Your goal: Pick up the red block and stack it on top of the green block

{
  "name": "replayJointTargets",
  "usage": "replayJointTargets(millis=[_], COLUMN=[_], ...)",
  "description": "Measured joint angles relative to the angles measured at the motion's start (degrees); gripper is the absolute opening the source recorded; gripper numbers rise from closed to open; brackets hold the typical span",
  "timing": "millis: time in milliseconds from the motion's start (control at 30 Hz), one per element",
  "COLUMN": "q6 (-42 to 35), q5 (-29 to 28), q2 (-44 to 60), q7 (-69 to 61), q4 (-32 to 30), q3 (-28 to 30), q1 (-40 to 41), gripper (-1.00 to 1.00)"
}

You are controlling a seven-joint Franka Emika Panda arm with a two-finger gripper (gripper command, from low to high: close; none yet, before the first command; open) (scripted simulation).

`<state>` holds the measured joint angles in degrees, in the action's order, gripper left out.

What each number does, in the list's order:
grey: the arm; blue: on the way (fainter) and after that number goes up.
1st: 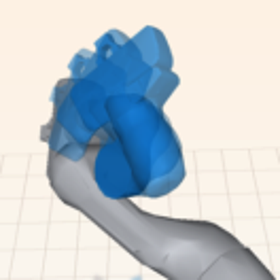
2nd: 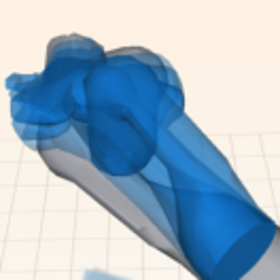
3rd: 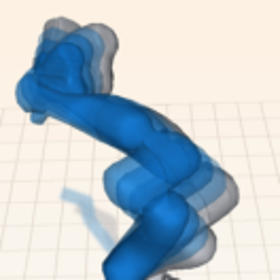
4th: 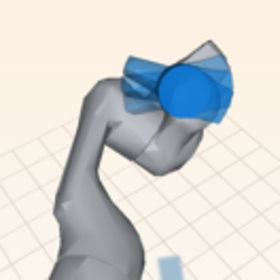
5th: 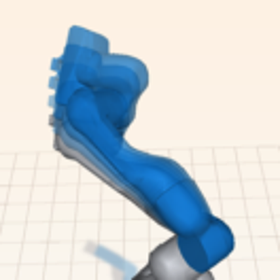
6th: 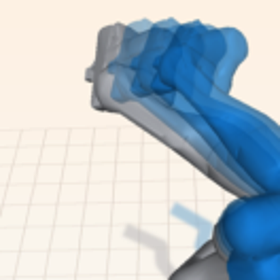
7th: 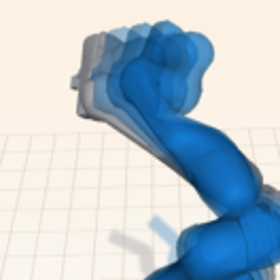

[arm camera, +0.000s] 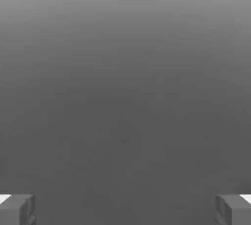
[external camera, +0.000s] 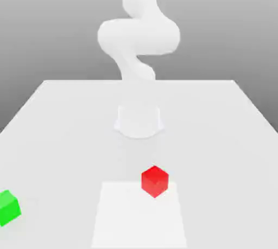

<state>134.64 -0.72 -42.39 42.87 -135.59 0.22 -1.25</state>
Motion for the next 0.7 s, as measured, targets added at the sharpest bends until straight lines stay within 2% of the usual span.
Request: replayJointTargets(millis=[533,700], q6=[23.4,36.0], q5=[-2.1,2.2], q2=[29.5,45.5], q7=[-27.4,-34.4], q4=[-29.9,-31.8], q3=[5.1,3.7], q1=[-9.7,-10.4], gripper=[0.00,0.00])
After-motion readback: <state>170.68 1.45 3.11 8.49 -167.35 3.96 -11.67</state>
